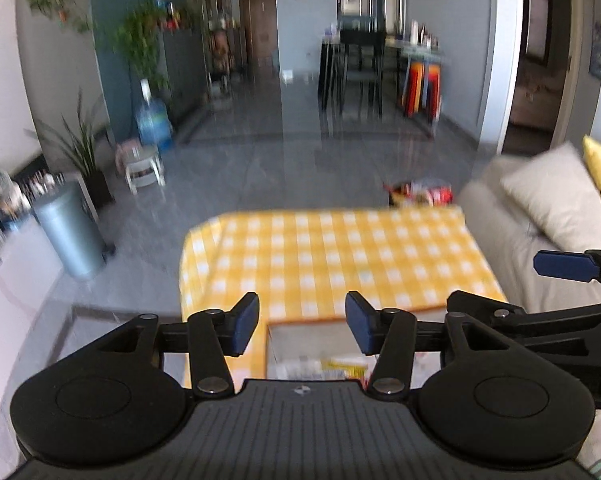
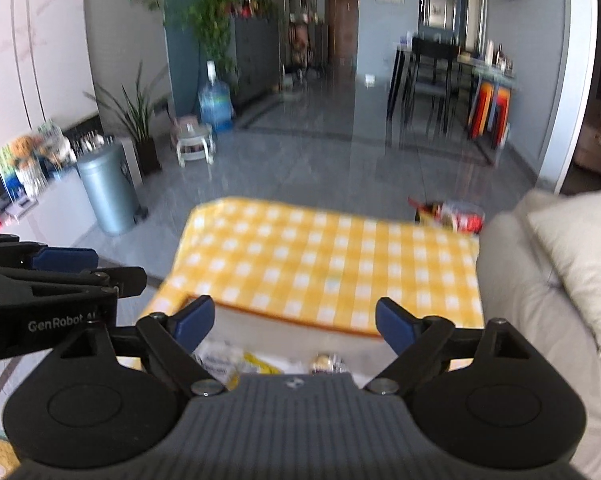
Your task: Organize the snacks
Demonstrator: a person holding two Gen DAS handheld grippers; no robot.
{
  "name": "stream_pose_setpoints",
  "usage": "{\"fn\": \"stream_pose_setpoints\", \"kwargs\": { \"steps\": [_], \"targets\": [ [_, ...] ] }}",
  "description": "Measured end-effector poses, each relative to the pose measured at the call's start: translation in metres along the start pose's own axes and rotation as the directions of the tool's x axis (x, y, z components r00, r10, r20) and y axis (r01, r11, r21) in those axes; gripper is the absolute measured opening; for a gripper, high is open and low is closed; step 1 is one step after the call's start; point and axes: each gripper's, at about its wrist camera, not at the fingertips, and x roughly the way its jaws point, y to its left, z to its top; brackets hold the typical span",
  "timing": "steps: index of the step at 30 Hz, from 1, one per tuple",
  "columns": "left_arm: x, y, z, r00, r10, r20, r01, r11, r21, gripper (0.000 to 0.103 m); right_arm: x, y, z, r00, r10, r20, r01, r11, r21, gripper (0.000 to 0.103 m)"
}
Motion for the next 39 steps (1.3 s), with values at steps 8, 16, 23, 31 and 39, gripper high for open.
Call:
{"fn": "stream_pose_setpoints", "kwargs": {
  "steps": [8, 16, 23, 31, 39],
  "targets": [
    [-0.077, -0.009, -0.020, 0.969, 0.056, 0.242, -0.064, 0.998, 0.027, 0.091, -0.083, 0.003, -0.017, 0.985, 0.022, 0.169, -0.026, 1.000, 0.018, 0.099],
    [-0.089, -0.027, -0.075, 0.961, 0.093, 0.262, -0.113, 0.992, 0.059, 0.091, -0.126, 0.010, -0.086, 0.973, 0.014, 0.230, -0.025, 0.999, 0.044, 0.099],
    [-0.076, -0.032, -0.124, 0.985, 0.075, 0.157, -0.078, 0.997, 0.013, 0.091, -0.133, 0.021, -0.145, 0.971, -0.031, 0.236, 0.014, 0.997, 0.075, 0.099],
    [-0.074, -0.020, -0.155, 0.994, 0.072, 0.084, -0.068, 0.996, -0.050, 0.091, -0.117, 0.027, -0.178, 0.976, -0.081, 0.204, 0.065, 0.994, 0.088, 0.099],
    [-0.073, -0.018, -0.168, 0.993, 0.109, 0.046, -0.107, 0.993, -0.046, 0.091, -0.101, 0.028, -0.191, 0.981, -0.088, 0.171, 0.072, 0.993, 0.096, 0.099]
  ]
}}
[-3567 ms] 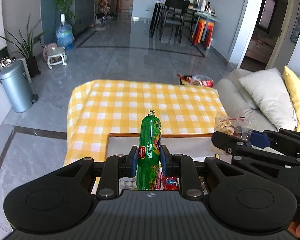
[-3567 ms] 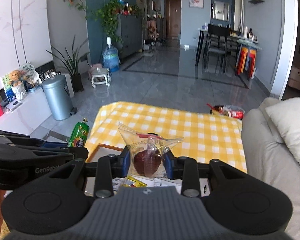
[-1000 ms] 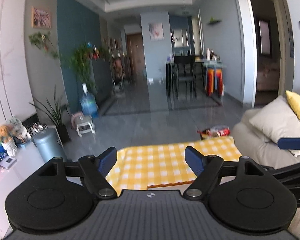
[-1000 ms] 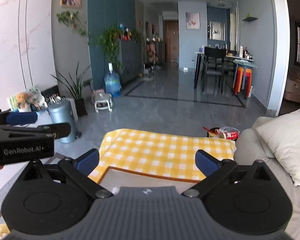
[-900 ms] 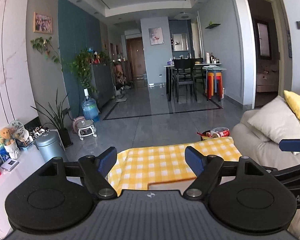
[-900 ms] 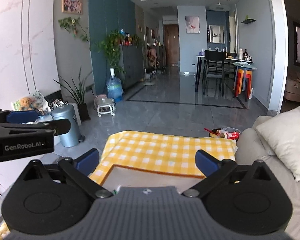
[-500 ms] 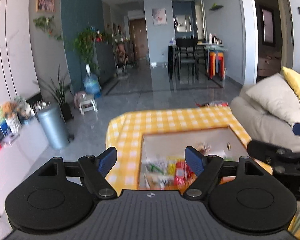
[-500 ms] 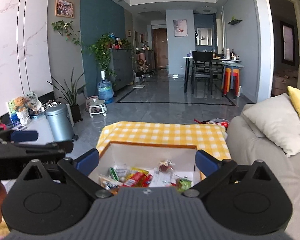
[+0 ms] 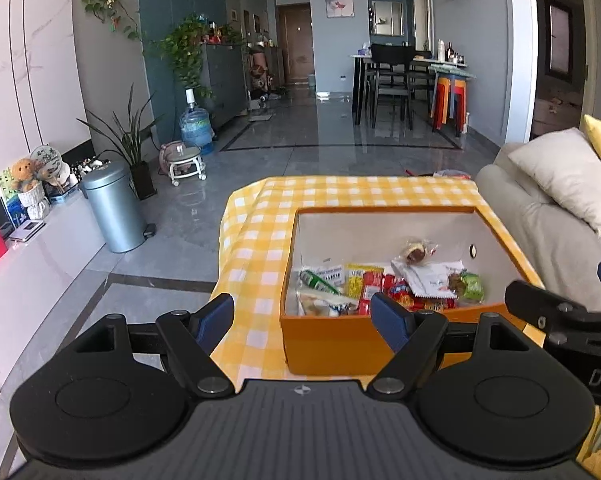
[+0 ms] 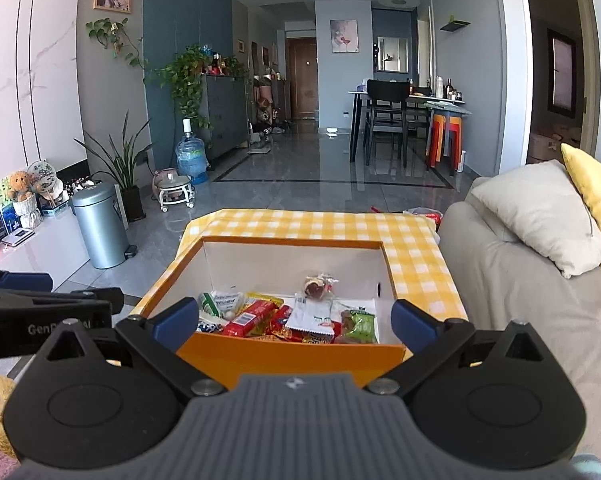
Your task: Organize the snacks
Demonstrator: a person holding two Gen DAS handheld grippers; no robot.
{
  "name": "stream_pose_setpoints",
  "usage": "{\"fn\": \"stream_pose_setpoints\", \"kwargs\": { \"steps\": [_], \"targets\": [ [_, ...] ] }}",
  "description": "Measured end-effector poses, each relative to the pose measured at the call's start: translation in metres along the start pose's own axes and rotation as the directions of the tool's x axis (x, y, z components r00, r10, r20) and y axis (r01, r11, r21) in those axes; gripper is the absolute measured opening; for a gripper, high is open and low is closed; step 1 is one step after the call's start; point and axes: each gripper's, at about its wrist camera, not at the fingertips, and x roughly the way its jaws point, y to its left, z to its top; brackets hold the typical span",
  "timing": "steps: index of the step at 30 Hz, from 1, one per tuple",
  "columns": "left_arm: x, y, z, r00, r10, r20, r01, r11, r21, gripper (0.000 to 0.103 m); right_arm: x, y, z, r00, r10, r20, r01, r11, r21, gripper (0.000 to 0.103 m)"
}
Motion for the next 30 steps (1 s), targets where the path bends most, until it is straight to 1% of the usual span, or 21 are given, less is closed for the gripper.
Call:
{"fn": "stream_pose_setpoints", "kwargs": {
  "steps": [4, 14, 30],
  "targets": [
    [-0.0002, 0.0007, -0.0048, 1.000, 0.002, -0.029, -0.002, 1.000, -0.002, 0.091, -0.0004, 0.0002, -0.0048, 1.000, 0.010, 0.001, -0.010, 1.000, 0.011, 0.099],
    [0.0000, 0.0042, -0.0065, 1.000, 0.006, -0.031, -0.006, 1.000, 0.000, 0.091, -0.0071, -0.0006, -0.0063, 1.000, 0.014, 0.014, -0.014, 1.000, 0.006, 0.099],
    [0.0021, 0.0012, -0.0059, 0.999, 0.004, -0.049, -0.004, 1.000, -0.011, 0.091, -0.0091, 0.0021, -0.0110, 1.000, 0.021, 0.007, -0.021, 1.000, -0.004, 0.099]
  ]
}}
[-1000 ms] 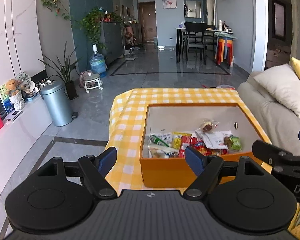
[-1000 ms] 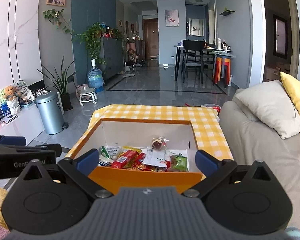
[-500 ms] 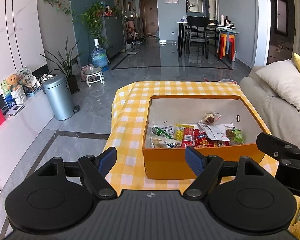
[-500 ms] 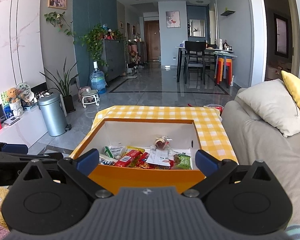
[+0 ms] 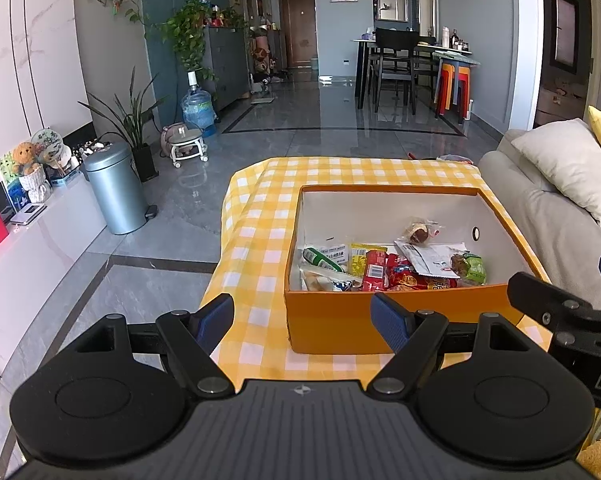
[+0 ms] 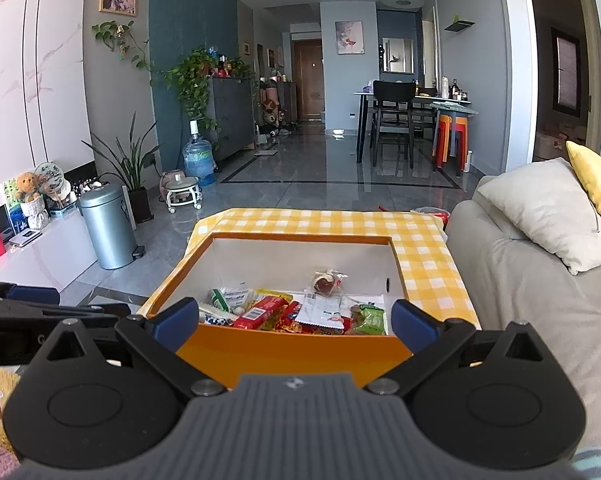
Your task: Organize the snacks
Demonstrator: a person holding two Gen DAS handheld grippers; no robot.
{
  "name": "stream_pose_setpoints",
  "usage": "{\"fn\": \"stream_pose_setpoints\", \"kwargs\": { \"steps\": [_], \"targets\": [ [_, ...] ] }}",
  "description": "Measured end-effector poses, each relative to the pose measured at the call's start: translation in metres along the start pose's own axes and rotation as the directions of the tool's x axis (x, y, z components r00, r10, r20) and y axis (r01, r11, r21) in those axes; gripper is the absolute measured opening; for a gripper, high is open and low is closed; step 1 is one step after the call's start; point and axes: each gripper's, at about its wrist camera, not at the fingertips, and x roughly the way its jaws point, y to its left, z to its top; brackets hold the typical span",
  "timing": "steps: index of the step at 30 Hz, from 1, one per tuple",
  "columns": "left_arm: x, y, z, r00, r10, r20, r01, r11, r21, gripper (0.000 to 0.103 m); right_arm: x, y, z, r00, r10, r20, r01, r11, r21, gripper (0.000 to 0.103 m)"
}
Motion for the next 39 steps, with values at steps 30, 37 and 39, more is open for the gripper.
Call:
{"fn": "stream_pose_setpoints", "kwargs": {
  "steps": [30, 37, 39],
  "targets": [
    [-0.0001, 0.0002, 0.0002, 1.000, 0.002, -0.007, -0.002, 1.000, -0.015, 0.091, 0.0016, 0.0019, 0.0012, 1.000, 0.007, -0.011, -0.007, 1.000, -0.001, 0.099],
    [-0.0020, 0.0015, 0.0034, 1.000, 0.006, -0.003, -0.006, 1.000, -0.026, 0.091, 0.0053, 0.0028, 0.0031, 1.000, 0.012, -0.020, -0.012, 1.000, -0.005, 0.099],
    [-0.0033, 0.0018, 0.0054, 1.000, 0.000, -0.003, 0.000, 1.000, -0.028, 0.091, 0.0062, 0.0027, 0.0037, 1.000, 0.013, -0.021, -0.013, 1.000, 0.006, 0.099]
  ]
}}
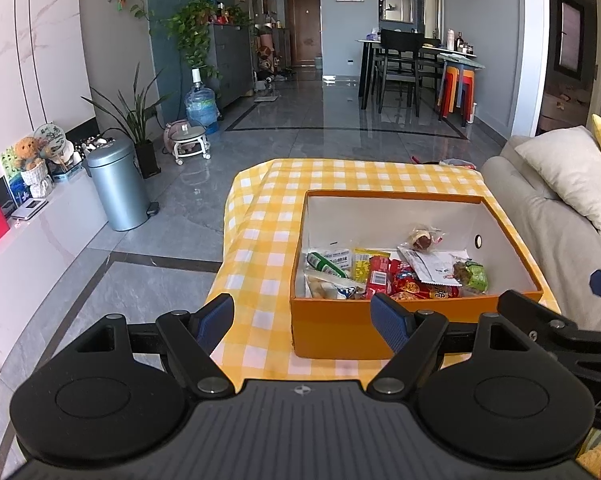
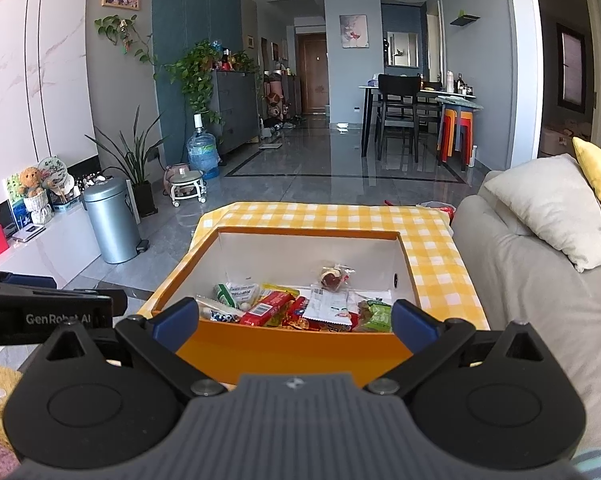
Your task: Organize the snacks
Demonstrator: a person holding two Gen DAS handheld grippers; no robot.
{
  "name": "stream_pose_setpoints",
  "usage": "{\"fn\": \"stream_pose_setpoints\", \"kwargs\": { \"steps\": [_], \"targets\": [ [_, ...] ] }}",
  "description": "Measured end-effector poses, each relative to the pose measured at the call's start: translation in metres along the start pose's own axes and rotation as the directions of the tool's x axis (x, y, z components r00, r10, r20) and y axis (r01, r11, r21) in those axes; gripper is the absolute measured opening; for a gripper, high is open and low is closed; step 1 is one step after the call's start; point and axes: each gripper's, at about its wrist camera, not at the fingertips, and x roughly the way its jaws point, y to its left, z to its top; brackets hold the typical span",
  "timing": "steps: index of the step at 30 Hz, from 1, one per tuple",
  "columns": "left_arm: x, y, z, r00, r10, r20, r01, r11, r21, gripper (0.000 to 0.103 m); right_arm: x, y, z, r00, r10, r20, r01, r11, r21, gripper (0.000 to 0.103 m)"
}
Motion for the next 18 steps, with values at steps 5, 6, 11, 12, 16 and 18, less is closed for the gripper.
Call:
{"fn": "stream_pose_setpoints", "kwargs": {
  "steps": [5, 6, 11, 12, 16, 18],
  "targets": [
    [-0.0018, -0.0002, 0.0013, 1.000, 0.007, 0.002, -0.007, 1.000, 0.006, 0.091, -0.0032, 0.0017, -0.0026, 1.000, 0.007, 0.002, -0.007, 1.000, -0.006, 0.099],
    [-0.0020, -0.0003, 0.0018, 1.000, 0.008, 0.001, -0.008, 1.000, 0.007, 0.091, -0.0035, 0.0011, -0.0029, 1.000, 0.005, 0.003, -0.005, 1.000, -0.005, 0.099],
    [-0.0029, -0.0015, 0.0025, 1.000, 0.009, -0.001, -0.009, 1.000, 0.014, 0.091, -0.0030, -0.0020, -0.0032, 1.000, 0.005, -0.002, -0.005, 1.000, 0.016, 0.099],
    [-0.0031, -0.0016, 0.0025, 1.000, 0.009, -0.002, -0.009, 1.000, 0.015, 0.091, -0.0027, -0.0024, -0.0034, 1.000, 0.006, -0.004, -0.006, 1.000, 0.017, 0.099],
    [-0.0035, -0.0020, 0.0025, 1.000, 0.008, -0.003, -0.008, 1.000, 0.016, 0.091, -0.0016, -0.0029, -0.0029, 1.000, 0.009, -0.012, -0.009, 1.000, 0.021, 0.099],
    [-0.0039, -0.0020, 0.0023, 1.000, 0.006, -0.001, -0.006, 1.000, 0.017, 0.091, -0.0006, -0.0031, -0.0022, 1.000, 0.010, -0.015, -0.009, 1.000, 0.022, 0.099]
  ]
}}
